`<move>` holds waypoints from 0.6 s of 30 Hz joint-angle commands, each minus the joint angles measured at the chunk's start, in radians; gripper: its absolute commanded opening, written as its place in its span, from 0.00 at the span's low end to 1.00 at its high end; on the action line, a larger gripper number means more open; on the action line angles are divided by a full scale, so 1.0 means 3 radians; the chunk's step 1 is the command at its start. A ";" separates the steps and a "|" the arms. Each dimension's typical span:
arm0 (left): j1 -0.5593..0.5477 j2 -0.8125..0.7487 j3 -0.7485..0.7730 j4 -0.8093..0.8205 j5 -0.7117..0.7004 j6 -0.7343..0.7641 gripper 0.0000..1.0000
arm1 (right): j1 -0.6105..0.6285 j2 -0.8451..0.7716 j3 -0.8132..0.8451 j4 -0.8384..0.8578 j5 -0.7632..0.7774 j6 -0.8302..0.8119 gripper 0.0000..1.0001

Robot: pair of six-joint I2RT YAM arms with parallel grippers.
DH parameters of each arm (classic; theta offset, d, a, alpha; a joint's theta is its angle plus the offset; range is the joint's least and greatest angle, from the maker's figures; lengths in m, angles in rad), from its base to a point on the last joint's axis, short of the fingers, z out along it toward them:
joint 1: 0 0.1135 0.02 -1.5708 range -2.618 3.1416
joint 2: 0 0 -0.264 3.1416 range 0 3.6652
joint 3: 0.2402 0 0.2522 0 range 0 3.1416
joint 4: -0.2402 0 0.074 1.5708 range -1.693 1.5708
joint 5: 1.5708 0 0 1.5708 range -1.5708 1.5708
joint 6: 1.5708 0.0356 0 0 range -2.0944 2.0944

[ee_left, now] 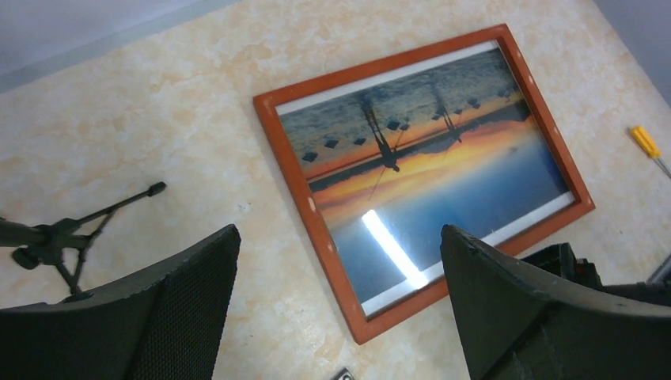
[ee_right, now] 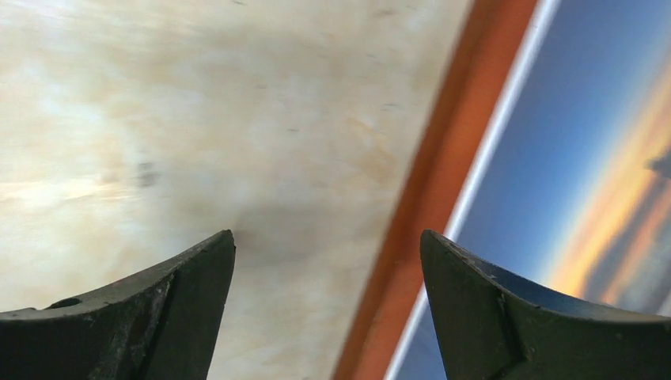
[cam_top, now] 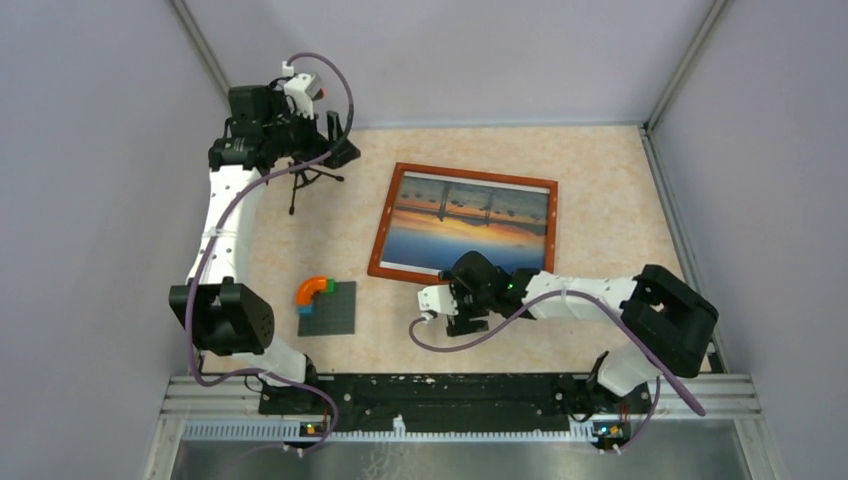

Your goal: Take the photo out of the frame

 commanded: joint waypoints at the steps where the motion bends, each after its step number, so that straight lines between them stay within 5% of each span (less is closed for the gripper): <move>1: 0.0016 -0.0175 -0.0296 -0.0022 0.0446 0.0387 0.99 | -0.0079 -0.0140 0.0533 -0.0848 -0.0799 0.0434 0.86; 10: -0.0004 -0.0830 -0.1586 -0.0067 0.0544 0.1312 0.98 | -0.1759 0.0878 0.2437 -0.1848 -0.1794 0.1189 0.87; 18: -0.0102 -0.1009 -0.2035 -0.0215 0.0386 0.1671 0.98 | -0.2524 0.2462 0.4520 -0.2285 -0.1759 0.1750 0.87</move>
